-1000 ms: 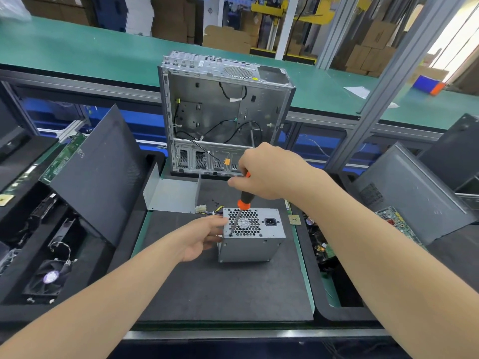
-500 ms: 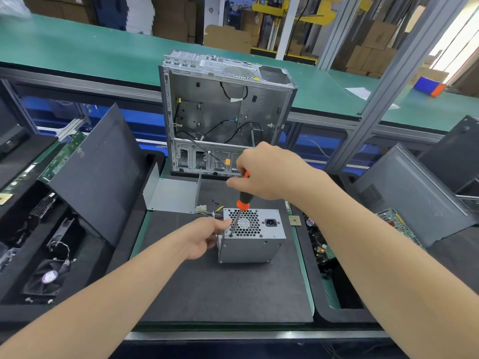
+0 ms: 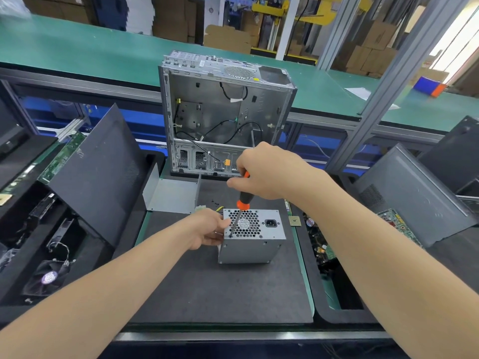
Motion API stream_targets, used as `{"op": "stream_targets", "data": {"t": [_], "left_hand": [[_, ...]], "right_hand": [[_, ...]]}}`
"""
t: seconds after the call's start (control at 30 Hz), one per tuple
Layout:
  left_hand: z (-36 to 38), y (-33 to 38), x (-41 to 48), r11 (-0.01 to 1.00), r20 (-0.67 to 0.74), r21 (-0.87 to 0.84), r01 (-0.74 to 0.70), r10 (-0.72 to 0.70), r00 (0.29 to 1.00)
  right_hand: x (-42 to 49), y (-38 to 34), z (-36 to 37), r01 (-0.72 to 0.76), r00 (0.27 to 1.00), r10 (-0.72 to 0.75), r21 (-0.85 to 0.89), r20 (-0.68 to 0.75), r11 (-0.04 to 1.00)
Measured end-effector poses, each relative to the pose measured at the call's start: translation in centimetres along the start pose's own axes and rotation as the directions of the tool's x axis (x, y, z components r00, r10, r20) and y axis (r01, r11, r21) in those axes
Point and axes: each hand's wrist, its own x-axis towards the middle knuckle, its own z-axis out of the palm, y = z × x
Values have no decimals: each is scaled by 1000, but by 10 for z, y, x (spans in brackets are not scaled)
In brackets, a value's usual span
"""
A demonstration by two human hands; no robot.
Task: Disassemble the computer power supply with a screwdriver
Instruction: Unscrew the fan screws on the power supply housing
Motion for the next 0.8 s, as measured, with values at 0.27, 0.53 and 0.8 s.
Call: {"op": "stream_targets", "data": {"t": [0.27, 0.53, 0.8], "left_hand": [[9, 0, 2, 991, -78, 130, -33, 43, 996], [10, -5, 2, 991, -64, 112, -68, 76, 995], [6, -11, -1, 991, -26, 98, -95, 98, 995]], "right_hand": [[2, -4, -3, 127, 990, -128, 11, 67, 992], [-2, 3, -20, 401, 897, -424, 172, 126, 900], [-6, -3, -16, 402, 890, -421, 131, 177, 906]]}}
